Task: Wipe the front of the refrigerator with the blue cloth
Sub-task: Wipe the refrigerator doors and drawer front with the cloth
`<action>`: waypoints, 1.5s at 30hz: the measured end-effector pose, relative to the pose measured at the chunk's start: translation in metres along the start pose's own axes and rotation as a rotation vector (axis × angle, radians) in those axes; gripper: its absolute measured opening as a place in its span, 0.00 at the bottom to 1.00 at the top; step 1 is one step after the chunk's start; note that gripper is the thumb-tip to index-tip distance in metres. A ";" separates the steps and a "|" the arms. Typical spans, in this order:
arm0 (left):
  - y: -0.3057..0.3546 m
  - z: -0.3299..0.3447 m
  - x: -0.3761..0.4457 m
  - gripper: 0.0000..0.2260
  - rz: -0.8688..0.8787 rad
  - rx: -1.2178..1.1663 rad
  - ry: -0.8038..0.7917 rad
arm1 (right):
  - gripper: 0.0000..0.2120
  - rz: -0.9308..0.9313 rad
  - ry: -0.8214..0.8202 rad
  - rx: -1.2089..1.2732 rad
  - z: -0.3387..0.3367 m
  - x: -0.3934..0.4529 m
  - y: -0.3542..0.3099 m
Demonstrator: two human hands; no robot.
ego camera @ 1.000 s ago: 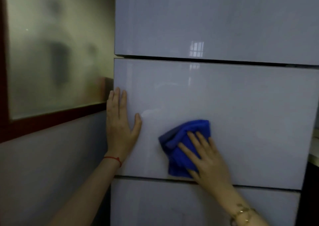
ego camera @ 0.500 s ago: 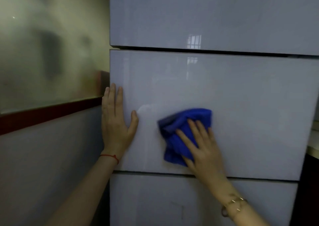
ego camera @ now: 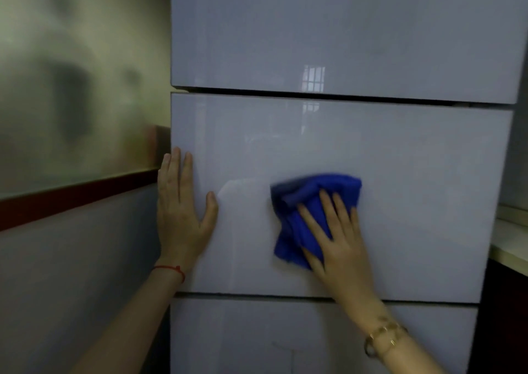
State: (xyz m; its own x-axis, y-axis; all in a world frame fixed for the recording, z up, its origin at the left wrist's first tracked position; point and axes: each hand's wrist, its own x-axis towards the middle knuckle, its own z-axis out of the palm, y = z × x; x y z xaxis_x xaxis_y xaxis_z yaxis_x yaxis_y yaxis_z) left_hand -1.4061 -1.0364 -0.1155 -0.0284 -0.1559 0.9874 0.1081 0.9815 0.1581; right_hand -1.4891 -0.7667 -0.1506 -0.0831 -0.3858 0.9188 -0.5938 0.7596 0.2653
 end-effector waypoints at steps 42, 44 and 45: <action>0.016 -0.028 -0.156 0.29 -0.084 -0.074 -0.237 | 0.25 0.015 -0.153 0.304 -0.010 -0.088 -0.038; 0.019 -0.027 -0.195 0.29 -0.134 -0.080 -0.256 | 0.27 0.030 -0.188 0.274 -0.005 -0.108 -0.048; 0.019 -0.026 -0.212 0.29 -0.150 -0.070 -0.263 | 0.28 0.007 -0.219 0.239 0.001 -0.122 -0.054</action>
State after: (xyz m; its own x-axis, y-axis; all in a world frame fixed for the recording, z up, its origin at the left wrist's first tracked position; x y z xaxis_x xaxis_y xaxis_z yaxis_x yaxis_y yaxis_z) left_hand -1.3721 -0.9875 -0.3220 -0.3041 -0.2550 0.9179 0.1515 0.9383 0.3109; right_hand -1.4482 -0.7614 -0.2771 -0.2429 -0.5040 0.8288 -0.7615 0.6283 0.1590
